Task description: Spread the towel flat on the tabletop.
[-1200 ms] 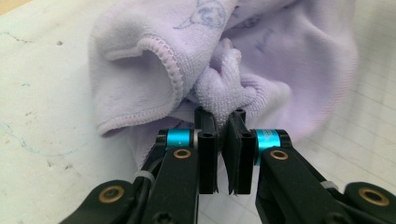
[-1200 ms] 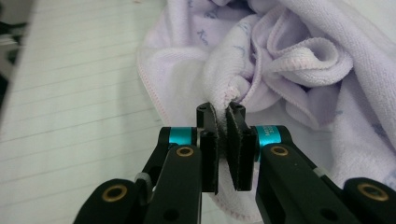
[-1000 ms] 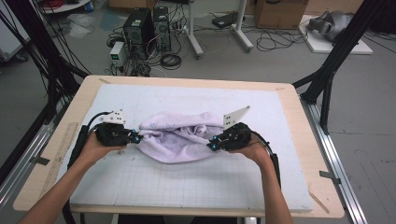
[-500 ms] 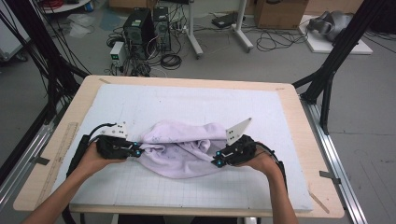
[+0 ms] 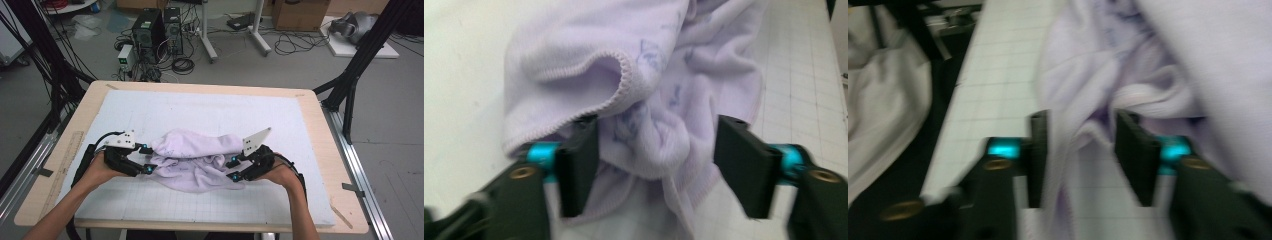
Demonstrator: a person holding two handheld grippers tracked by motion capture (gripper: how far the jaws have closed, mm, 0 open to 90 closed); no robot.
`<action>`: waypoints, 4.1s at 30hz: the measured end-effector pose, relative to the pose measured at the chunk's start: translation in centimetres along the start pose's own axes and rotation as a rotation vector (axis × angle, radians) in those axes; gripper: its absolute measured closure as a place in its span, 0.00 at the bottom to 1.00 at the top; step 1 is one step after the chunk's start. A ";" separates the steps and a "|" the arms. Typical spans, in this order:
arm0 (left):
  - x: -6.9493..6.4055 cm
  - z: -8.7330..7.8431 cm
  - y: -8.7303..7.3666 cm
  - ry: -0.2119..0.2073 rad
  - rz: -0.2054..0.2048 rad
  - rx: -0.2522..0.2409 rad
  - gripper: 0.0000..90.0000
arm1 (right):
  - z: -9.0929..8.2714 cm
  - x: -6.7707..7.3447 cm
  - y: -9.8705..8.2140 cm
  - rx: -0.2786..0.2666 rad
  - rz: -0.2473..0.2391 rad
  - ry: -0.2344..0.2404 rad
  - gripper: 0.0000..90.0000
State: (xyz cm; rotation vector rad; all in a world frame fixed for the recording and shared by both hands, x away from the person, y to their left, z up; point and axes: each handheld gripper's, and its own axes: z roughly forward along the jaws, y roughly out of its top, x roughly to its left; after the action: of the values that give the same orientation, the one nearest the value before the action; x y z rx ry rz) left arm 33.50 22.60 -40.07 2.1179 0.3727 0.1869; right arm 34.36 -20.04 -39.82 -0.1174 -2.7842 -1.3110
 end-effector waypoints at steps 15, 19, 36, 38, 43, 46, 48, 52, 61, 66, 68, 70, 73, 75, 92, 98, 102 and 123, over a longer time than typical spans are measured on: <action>2.0 0.8 0.7 0.054 -0.051 -0.051 0.02 | -2.8 -0.9 -0.8 -0.048 0.080 -0.252 0.11; 1.8 1.8 0.7 0.057 -0.042 0.000 0.02 | -3.0 -1.5 -1.2 -0.021 0.092 -0.315 0.11; 2.5 2.3 1.6 0.127 -0.077 0.003 0.86 | -3.3 -3.2 -2.9 0.068 0.221 -0.412 0.91; 2.8 2.1 1.7 0.140 -0.080 -0.014 0.89 | -3.5 -3.4 -2.8 0.051 0.230 -0.418 0.92; 3.5 1.8 2.7 0.164 -0.089 -0.044 0.90 | -4.2 -4.0 -2.4 -0.010 0.240 -0.453 0.93; 4.2 1.7 3.2 0.183 -0.096 -0.065 0.90 | -4.6 -4.5 -1.8 -0.043 0.235 -0.486 0.93; 4.7 1.6 3.3 0.190 -0.107 -0.072 0.91 | -4.8 -4.8 -1.3 -0.049 0.235 -0.507 0.93; 6.1 1.4 3.7 0.227 -0.126 -0.101 0.91 | -5.0 -6.0 -0.3 -0.069 0.237 -0.556 0.93; 9.3 1.9 3.8 0.253 -0.173 -0.121 0.91 | -4.5 -8.9 1.4 -0.101 0.268 -0.626 0.93; 10.2 2.3 4.5 0.258 -0.167 -0.118 0.91 | -4.1 -10.0 1.6 -0.113 0.301 -0.675 0.93; 10.6 2.4 4.5 0.262 -0.168 -0.133 0.91 | -4.0 -10.3 1.6 -0.128 0.313 -0.693 0.93; 11.1 2.6 4.4 0.265 -0.176 -0.108 0.90 | -3.9 -10.7 1.8 -0.125 0.321 -0.711 0.93; 11.6 2.8 4.4 0.268 -0.191 -0.106 0.90 | -3.6 -11.1 2.0 -0.125 0.333 -0.715 0.93; 11.8 3.0 4.3 0.271 -0.190 -0.092 0.90 | -3.3 -11.5 1.9 -0.118 0.342 -0.722 0.93; 12.6 2.9 3.3 0.285 -0.280 -0.105 0.38 | -2.0 -12.1 1.5 -0.115 0.419 -0.637 0.40; 11.6 2.1 3.7 0.253 -0.248 -0.126 0.15 | -2.7 -11.0 2.0 -0.147 0.418 -0.609 0.12; 10.6 1.3 3.8 0.205 -0.249 -0.152 0.06 | -3.0 -10.0 2.7 -0.160 0.397 -0.551 0.01; 3.2 -1.1 1.6 0.138 -0.081 -0.064 0.02 | -3.5 -2.2 2.0 -0.159 0.208 -0.463 0.01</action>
State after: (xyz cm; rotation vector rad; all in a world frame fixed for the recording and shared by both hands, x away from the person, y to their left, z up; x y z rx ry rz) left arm 36.50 23.73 -38.23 2.0286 0.5271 0.2950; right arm 36.83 -21.54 -36.26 -0.7913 -2.9006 -1.6189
